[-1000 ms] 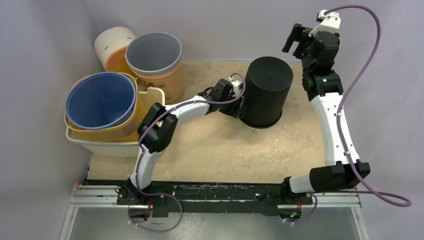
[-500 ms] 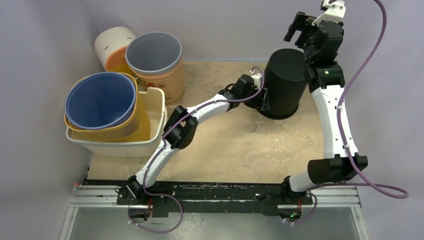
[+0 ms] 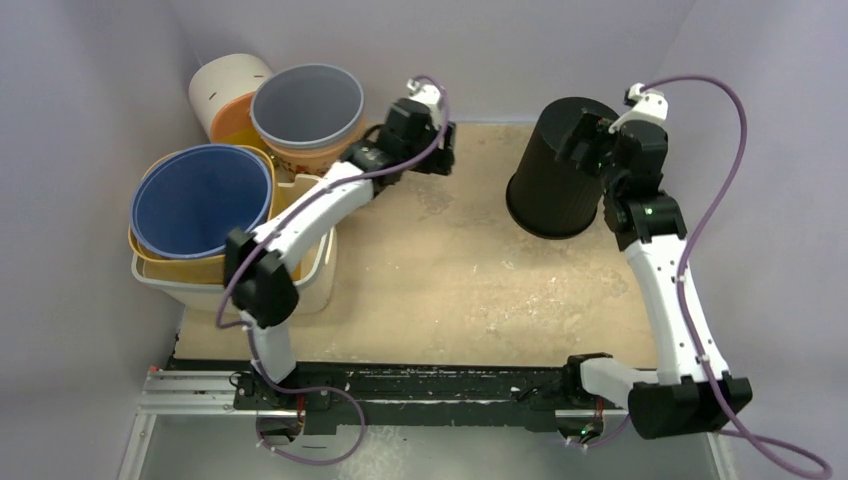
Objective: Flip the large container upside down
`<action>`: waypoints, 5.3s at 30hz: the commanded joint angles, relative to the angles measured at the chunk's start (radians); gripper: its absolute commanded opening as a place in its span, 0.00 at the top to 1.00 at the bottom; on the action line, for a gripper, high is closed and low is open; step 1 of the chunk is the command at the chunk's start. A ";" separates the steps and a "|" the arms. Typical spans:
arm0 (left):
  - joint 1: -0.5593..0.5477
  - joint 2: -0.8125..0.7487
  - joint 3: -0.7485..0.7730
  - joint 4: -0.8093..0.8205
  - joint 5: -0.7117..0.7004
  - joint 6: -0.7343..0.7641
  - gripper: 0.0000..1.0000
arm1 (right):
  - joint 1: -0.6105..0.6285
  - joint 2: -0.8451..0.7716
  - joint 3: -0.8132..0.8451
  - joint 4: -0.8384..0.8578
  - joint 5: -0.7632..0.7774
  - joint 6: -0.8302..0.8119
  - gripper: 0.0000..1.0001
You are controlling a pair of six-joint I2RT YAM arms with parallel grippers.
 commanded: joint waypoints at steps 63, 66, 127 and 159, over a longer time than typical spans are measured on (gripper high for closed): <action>0.098 -0.460 -0.069 -0.186 -0.374 0.144 0.29 | -0.178 0.886 0.438 0.358 0.499 0.084 0.00; 0.098 -0.436 -0.053 -0.189 -0.375 0.143 0.29 | -0.186 0.892 0.437 0.405 0.450 0.017 0.00; 0.338 0.082 0.281 -0.179 -0.245 0.177 0.78 | 0.032 0.244 0.139 0.057 0.070 -0.025 0.00; 0.192 -0.092 0.275 0.151 -0.021 -0.104 1.00 | 0.044 0.310 0.186 0.114 -0.234 -0.019 0.00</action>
